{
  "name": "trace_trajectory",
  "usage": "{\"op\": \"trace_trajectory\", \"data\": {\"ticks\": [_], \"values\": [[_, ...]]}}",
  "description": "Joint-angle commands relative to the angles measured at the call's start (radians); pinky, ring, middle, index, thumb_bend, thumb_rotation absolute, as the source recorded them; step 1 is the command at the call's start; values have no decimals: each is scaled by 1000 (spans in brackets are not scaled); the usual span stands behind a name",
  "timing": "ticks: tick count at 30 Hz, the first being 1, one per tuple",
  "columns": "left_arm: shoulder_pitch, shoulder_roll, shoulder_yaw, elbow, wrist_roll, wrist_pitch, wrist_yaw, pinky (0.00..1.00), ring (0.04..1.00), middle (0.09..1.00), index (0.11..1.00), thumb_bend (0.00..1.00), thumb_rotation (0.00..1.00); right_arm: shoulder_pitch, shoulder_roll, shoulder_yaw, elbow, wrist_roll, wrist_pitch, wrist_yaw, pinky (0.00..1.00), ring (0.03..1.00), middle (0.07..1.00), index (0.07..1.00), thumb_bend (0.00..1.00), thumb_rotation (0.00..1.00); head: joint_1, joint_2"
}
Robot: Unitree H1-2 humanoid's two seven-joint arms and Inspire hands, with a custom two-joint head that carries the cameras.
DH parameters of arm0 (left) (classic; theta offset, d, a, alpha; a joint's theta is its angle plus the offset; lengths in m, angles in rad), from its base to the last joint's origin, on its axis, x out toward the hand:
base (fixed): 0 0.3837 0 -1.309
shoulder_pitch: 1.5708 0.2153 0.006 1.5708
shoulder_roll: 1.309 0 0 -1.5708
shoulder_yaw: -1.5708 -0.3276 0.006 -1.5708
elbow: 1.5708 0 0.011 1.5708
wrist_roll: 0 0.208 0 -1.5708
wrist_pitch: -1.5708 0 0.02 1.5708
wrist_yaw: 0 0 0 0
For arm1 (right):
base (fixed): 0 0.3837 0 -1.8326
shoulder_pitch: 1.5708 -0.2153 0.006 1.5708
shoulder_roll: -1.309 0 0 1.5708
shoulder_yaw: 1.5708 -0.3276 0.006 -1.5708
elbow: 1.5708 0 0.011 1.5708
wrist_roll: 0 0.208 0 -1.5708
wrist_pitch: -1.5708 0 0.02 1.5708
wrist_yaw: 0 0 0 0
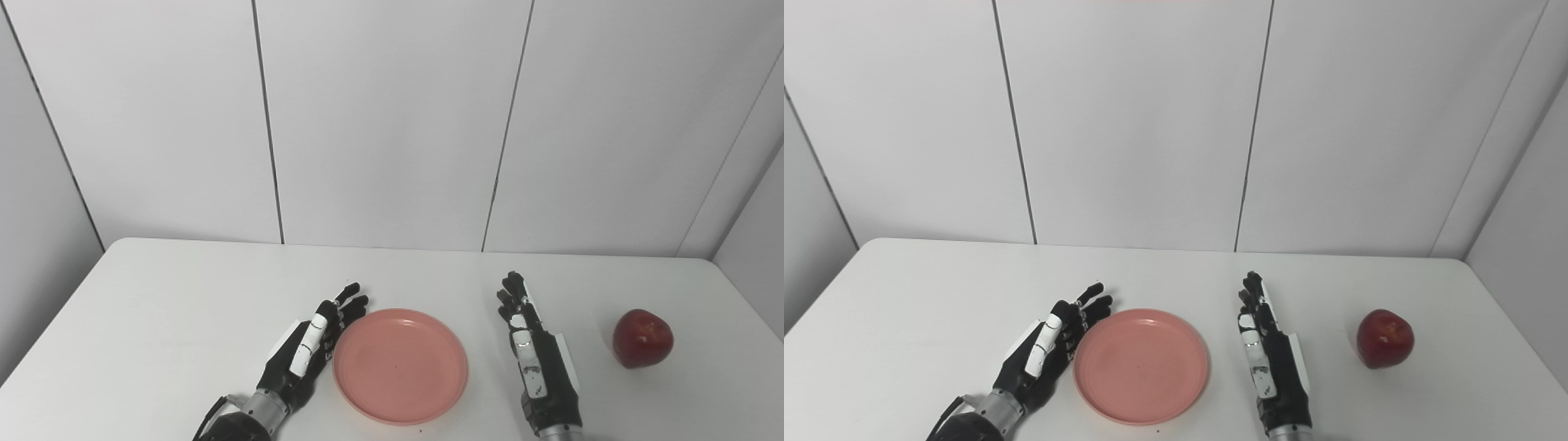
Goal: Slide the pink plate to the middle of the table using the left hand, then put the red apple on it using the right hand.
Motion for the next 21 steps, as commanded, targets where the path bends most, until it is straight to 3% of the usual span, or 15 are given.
{"op": "trace_trajectory", "data": {"ticks": [1,12,21], "values": [[-2,-4,1,-22,-15,0,-8,978,959,944,945,779,1000,-33,6,-1,-25,0,-22,-7,977,965,970,971,648,967,0,2],[-1,6,-2,-37,-7,0,-8,984,966,958,950,783,1000,-36,9,-1,-31,0,-10,-9,992,971,971,975,647,965,-5,5],[6,5,1,-35,18,-41,13,977,970,974,965,774,1000,-51,-11,-30,-54,-31,17,-43,1000,972,957,960,663,947,-13,26]]}}
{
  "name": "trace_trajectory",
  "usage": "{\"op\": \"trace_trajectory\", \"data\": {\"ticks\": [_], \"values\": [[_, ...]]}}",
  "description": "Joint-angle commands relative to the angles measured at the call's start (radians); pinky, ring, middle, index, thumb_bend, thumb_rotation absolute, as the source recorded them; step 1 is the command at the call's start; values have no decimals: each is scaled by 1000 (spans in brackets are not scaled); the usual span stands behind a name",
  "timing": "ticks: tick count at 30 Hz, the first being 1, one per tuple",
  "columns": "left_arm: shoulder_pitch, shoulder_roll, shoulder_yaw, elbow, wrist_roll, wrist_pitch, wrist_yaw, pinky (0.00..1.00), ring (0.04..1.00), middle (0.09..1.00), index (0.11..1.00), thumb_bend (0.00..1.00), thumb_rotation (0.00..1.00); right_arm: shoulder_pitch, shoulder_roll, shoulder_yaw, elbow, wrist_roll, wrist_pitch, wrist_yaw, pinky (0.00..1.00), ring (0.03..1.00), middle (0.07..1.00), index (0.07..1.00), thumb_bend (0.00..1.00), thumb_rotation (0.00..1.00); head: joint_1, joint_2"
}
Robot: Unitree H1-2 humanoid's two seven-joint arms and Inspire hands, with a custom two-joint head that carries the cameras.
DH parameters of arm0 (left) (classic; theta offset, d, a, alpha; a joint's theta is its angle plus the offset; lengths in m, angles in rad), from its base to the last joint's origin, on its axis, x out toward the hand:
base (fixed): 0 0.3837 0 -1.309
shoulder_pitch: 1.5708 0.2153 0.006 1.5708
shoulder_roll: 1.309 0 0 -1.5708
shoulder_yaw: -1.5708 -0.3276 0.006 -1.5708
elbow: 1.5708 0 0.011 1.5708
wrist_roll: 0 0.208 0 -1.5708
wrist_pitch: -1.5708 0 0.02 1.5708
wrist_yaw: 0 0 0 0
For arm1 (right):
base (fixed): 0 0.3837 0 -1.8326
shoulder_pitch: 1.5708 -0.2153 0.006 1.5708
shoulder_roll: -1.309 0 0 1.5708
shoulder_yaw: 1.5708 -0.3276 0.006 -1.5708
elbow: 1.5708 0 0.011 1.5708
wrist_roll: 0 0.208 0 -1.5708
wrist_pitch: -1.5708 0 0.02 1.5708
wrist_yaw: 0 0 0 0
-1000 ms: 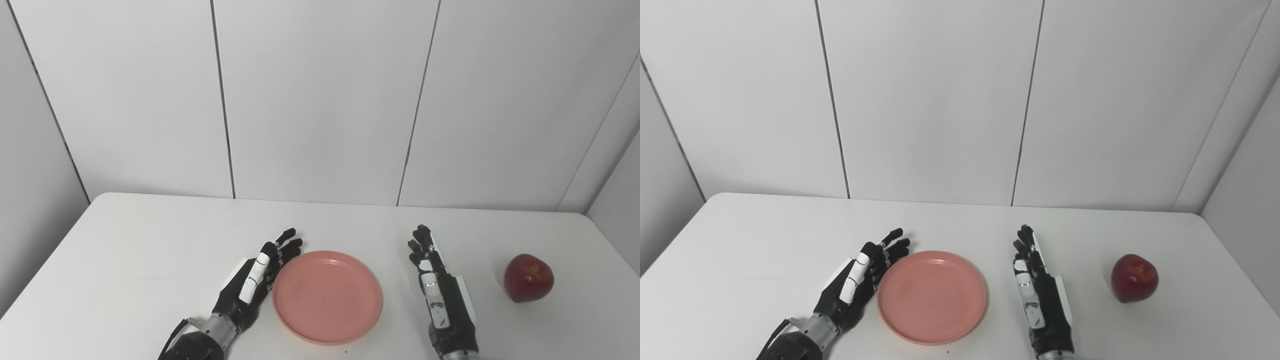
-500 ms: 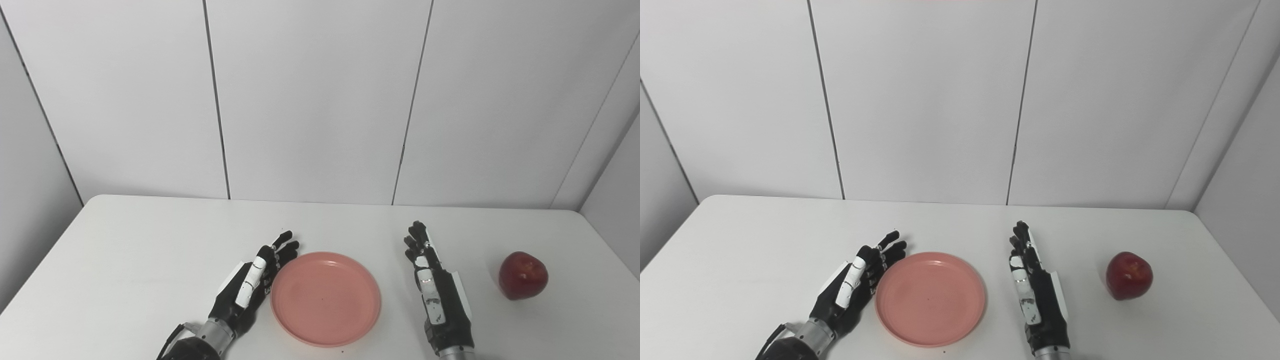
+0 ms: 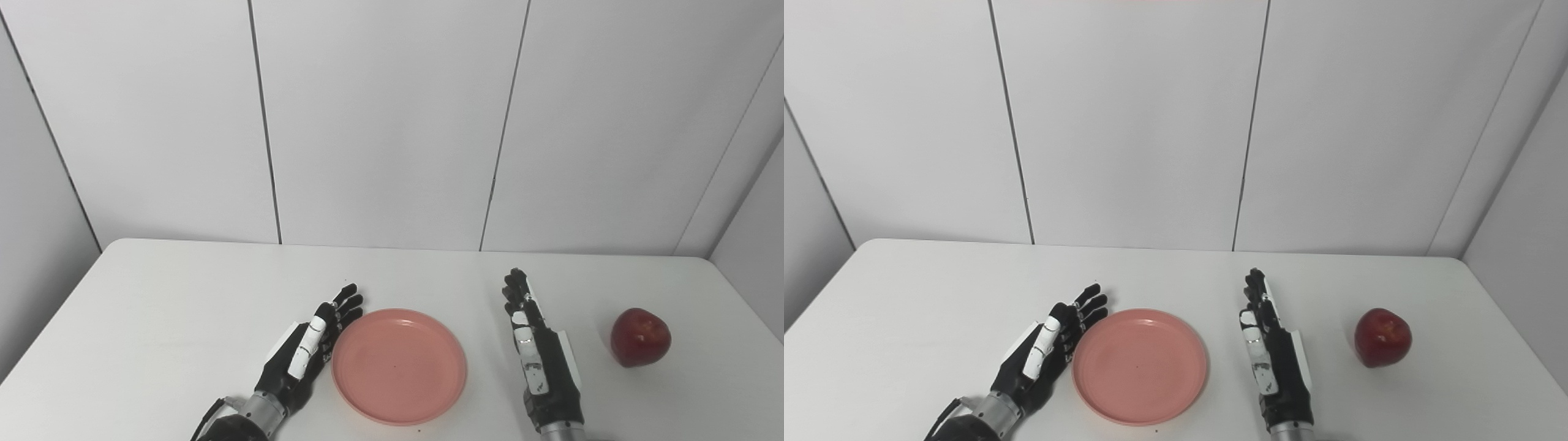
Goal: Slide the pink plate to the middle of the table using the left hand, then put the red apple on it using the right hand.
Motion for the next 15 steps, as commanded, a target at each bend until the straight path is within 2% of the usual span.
{"op": "trace_trajectory", "data": {"ticks": [1,3,8,11,15], "values": [[-5,0,6,-17,6,-45,11,975,971,975,966,775,1000,-43,-15,-13,-52,-25,23,-17,1000,969,955,960,658,945,2,1],[-5,-3,6,-16,16,-52,19,965,969,975,968,780,1000,-48,-29,-21,-66,-46,42,-22,1000,968,961,966,675,934,8,2],[-12,-7,7,-3,41,-79,46,961,966,967,962,763,1000,-75,-92,-57,-61,-133,2,-62,968,960,965,972,655,894,17,7],[-18,-4,5,5,58,-83,59,949,962,960,958,770,1000,-86,-120,-76,-84,-187,44,-82,947,953,960,968,671,885,17,7],[-24,-3,6,6,67,-81,66,956,963,959,956,771,1000,-94,-149,-95,-114,-229,91,-94,927,941,946,956,686,773,11,10]]}}
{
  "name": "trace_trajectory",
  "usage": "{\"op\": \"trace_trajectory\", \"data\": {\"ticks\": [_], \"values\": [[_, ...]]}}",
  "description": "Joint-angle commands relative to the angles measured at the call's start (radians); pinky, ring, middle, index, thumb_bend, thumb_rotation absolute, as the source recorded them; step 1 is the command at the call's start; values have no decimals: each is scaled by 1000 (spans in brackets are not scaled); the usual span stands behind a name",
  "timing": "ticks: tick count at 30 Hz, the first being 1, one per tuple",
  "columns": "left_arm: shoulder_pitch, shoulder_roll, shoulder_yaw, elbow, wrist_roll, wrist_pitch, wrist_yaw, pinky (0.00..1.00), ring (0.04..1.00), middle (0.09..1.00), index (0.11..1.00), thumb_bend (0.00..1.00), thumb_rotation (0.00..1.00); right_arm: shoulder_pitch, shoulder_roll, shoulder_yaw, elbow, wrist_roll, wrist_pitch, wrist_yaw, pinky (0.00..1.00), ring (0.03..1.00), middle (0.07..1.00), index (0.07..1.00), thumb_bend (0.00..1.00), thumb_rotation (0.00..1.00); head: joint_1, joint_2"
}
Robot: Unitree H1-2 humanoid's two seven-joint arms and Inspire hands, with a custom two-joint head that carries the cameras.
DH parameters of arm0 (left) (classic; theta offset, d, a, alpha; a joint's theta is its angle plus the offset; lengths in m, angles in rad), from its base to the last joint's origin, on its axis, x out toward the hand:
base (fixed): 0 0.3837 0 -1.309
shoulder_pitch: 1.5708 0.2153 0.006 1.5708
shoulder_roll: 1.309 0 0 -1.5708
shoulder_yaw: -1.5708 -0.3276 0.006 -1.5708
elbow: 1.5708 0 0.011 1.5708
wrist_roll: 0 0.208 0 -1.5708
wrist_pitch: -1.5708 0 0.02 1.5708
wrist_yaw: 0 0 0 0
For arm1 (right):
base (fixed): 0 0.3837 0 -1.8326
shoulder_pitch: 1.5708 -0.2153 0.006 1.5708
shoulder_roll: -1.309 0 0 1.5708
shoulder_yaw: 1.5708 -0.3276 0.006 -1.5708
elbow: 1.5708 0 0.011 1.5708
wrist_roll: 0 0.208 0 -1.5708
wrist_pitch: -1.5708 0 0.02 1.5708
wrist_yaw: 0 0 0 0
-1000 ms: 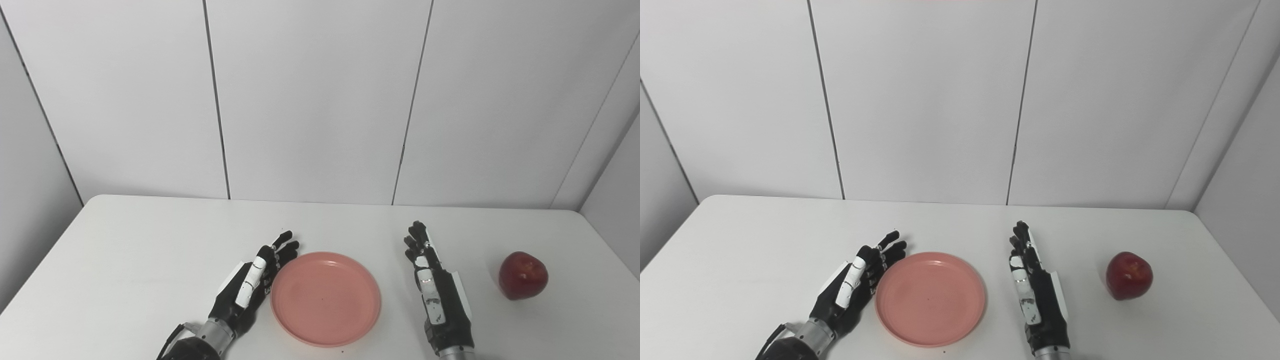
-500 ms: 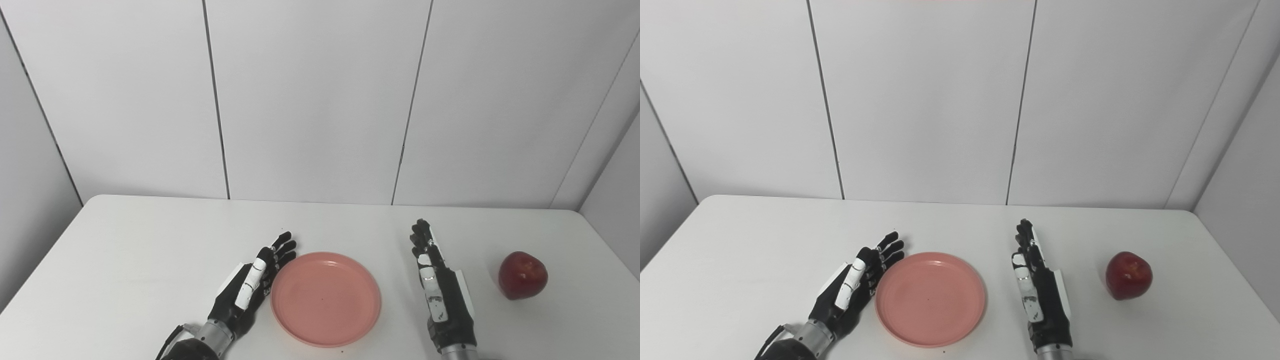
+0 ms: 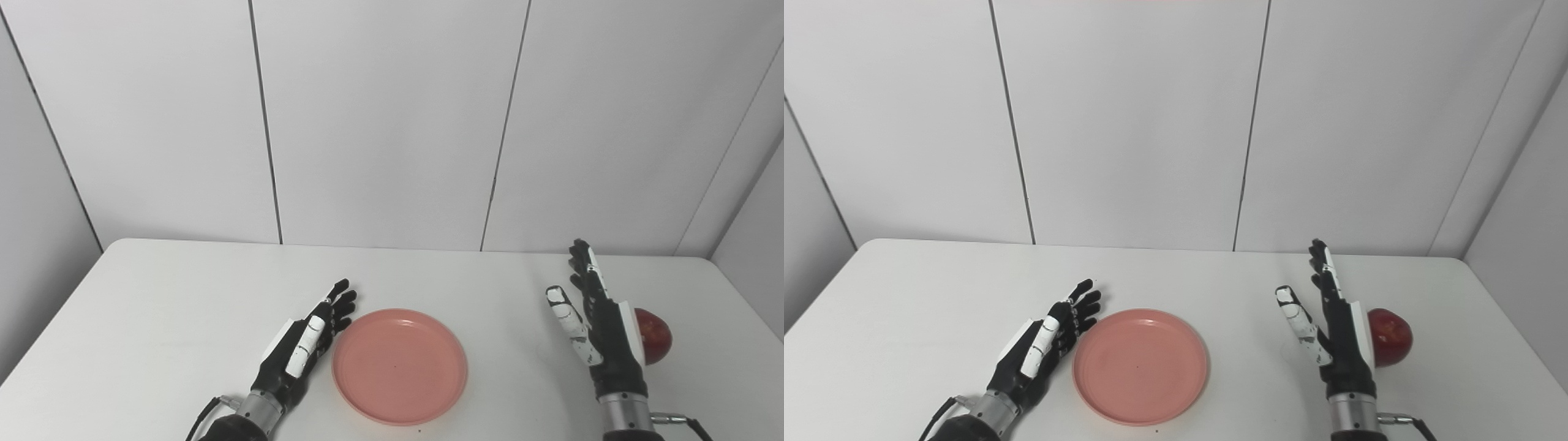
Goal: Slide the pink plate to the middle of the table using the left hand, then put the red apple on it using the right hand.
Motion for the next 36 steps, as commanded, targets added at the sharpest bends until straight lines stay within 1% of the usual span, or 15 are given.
{"op": "trace_trajectory", "data": {"ticks": [1,4,7,10,12,13,14,19,23,26,27,28,29,33,36], "values": [[-24,-1,3,0,13,-39,17,957,964,960,957,771,1000,-42,-19,-16,-46,-18,22,-18,917,934,943,956,689,735,-7,5],[-28,-3,3,6,20,-42,25,958,963,958,956,774,1000,-48,-32,-30,-56,-41,34,-26,891,918,936,955,713,648,-7,4],[-32,-4,1,0,30,-35,31,960,963,958,958,773,1000,-52,-46,-50,-76,-90,73,-40,885,913,930,948,731,624,-15,1],[-33,-3,-2,-2,31,-30,31,971,967,963,964,777,1000,-54,-51,-62,-82,-98,89,-43,901,924,932,947,748,592,-17,-3],[-35,-3,-1,6,26,-32,26,977,971,966,967,771,1000,-57,-69,-76,-77,-123,99,-56,900,924,928,947,759,564,-25,-7],[-35,-3,0,9,22,-36,23,977,971,966,967,768,1000,-59,-78,-86,-76,-130,110,-60,902,927,928,947,762,548,-37,-11],[-35,-2,0,11,20,-39,20,976,968,965,968,760,1000,-61,-86,-94,-76,-141,123,-64,905,937,934,946,771,511,-48,-13],[-30,8,7,16,4,-44,6,985,975,967,970,768,1000,-67,-112,-115,-84,-223,209,-86,870,926,936,936,822,498,-93,-16],[-31,12,13,13,-8,-35,3,991,975,966,966,760,1000,-74,-129,-115,-88,-266,262,-93,851,922,947,933,843,481,-137,-19],[-36,19,20,12,-31,-22,-13,999,985,973,971,759,1000,-80,-140,-110,-93,-302,307,-84,827,925,955,935,853,488,-189,-19],[-37,21,21,11,-36,-18,-18,1000,993,979,975,765,1000,-82,-141,-109,-93,-308,316,-82,812,919,955,934,858,485,-193,-19],[-40,26,23,15,-41,-20,-26,1000,996,981,976,767,1000,-83,-143,-105,-94,-316,326,-79,807,916,954,933,859,484,-213,-19],[-42,29,25,18,-44,-21,-32,1000,998,986,979,768,1000,-84,-145,-102,-94,-321,332,-77,794,904,946,931,868,489,-213,-19],[-50,38,36,36,-65,-35,-54,1000,1000,993,982,759,1000,-92,-148,-70,-95,-364,365,-75,747,876,930,933,888,501,-253,-19],[-53,43,44,45,-79,-36,-67,1000,1000,996,986,753,1000,-97,-152,-56,-90,-374,379,-75,751,876,928,935,897,488,-268,-19]]}}
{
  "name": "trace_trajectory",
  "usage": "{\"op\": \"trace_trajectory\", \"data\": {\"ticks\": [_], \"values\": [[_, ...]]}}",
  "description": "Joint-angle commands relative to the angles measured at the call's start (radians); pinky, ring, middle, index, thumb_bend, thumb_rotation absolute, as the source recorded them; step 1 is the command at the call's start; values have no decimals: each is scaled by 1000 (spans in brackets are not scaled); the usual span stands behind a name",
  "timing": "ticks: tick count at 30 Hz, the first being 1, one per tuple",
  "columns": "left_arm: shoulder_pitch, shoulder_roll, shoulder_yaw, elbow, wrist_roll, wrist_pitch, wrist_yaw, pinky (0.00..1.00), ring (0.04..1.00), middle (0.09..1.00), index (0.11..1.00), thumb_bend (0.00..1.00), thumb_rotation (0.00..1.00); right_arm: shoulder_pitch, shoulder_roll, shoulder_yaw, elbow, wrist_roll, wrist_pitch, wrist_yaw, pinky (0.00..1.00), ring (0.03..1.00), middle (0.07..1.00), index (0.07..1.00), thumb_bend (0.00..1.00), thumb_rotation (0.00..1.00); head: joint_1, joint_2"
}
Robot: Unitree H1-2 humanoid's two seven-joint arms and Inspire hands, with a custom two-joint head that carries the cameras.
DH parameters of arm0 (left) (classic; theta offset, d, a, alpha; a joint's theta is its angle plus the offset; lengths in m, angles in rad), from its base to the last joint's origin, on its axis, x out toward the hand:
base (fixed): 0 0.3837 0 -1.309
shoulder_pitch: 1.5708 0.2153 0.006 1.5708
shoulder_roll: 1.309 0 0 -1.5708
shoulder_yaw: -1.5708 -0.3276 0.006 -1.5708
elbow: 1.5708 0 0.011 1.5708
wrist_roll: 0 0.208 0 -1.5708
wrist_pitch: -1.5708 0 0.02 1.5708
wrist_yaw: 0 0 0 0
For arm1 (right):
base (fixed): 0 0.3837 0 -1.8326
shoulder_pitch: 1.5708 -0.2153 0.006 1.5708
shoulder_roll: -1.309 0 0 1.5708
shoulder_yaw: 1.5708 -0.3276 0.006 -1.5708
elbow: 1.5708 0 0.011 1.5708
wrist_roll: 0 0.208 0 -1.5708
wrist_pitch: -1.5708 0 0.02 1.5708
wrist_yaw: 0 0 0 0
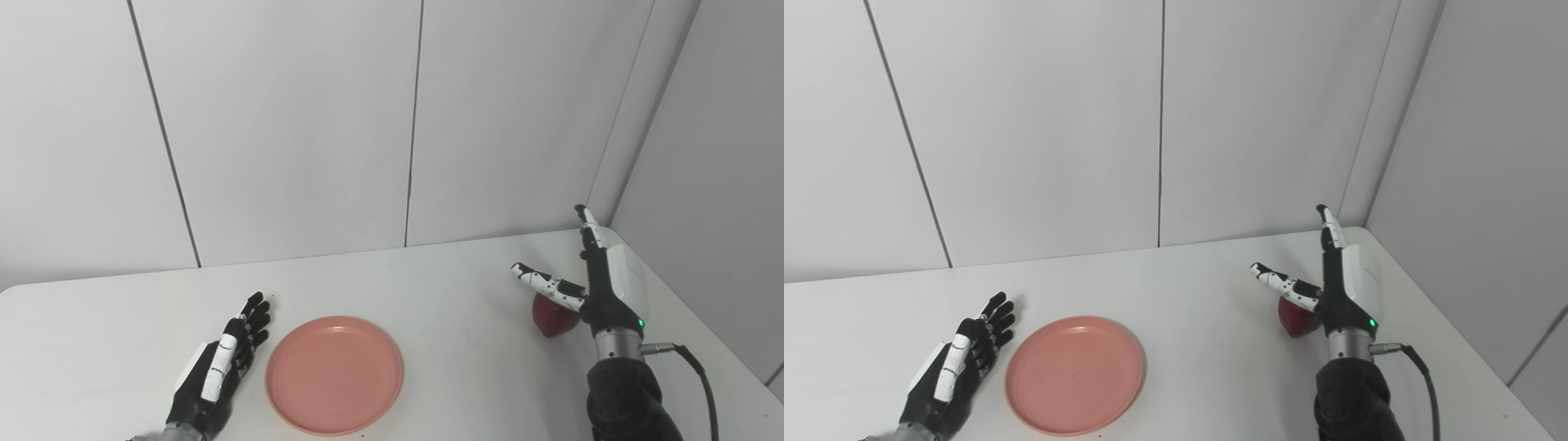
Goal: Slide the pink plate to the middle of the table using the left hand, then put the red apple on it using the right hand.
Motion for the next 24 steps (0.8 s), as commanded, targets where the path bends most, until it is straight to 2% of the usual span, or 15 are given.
{"op": "trace_trajectory", "data": {"ticks": [1,8,19,24], "values": [[-28,9,9,6,-26,-39,-16,1000,1000,997,987,752,1000,-49,-21,8,-32,-22,22,0,753,876,928,935,899,483,-9,1],[-33,17,22,18,-35,-41,-26,1000,1000,998,981,745,1000,-58,-26,29,-16,-44,87,26,761,885,936,930,934,421,-21,2],[-31,16,30,2,-38,-31,-34,1000,1000,1000,983,733,1000,-71,-54,45,88,-47,119,21,768,874,914,916,945,351,-24,1],[-28,16,31,0,-37,-30,-37,1000,1000,1000,981,731,1000,-74,-60,42,117,-48,128,10,777,884,915,921,944,348,-24,-1]]}}
